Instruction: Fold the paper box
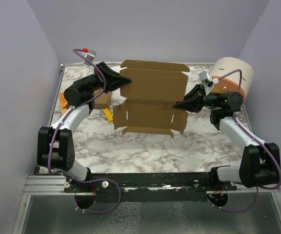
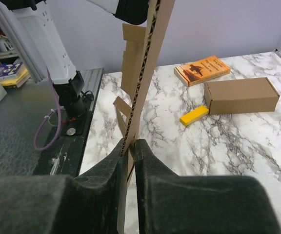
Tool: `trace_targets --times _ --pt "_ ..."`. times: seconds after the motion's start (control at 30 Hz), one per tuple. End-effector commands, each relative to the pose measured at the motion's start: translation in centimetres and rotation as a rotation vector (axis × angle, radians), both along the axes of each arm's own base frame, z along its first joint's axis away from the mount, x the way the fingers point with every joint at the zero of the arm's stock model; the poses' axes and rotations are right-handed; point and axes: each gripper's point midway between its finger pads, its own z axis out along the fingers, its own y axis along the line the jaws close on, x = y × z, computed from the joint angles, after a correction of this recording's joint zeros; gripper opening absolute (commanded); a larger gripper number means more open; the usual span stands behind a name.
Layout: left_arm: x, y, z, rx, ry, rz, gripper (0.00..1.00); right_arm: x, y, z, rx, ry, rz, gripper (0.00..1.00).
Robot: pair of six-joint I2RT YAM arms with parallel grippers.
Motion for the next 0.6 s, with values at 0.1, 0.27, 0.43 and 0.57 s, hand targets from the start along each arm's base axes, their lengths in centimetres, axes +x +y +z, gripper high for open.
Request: trace_targets --times 0.1,0.27,0.43,0.57 --pt "-2.7 0.1 2.5 -0.071 -0.251 -0.006 0.0 0.0 0.4 0.6 0.037 0.003 -0.017 0.01" --pt "-2.7 0.0 2.3 -0.06 -0.256 -0.007 0.0 -0.1 0.4 0.4 0.023 0.007 -0.01 0.01" --pt "-2.2 0.0 1.3 -0.035 -0.266 0.002 0.0 0.5 0.0 -0.7 -0.064 -0.095 0.042 0.57" --pt "-1.3 0.7 -0.3 0.019 -0.26 0.02 0.0 3.0 -2.4 -2.9 -0.237 -0.234 -0.109 0.92"
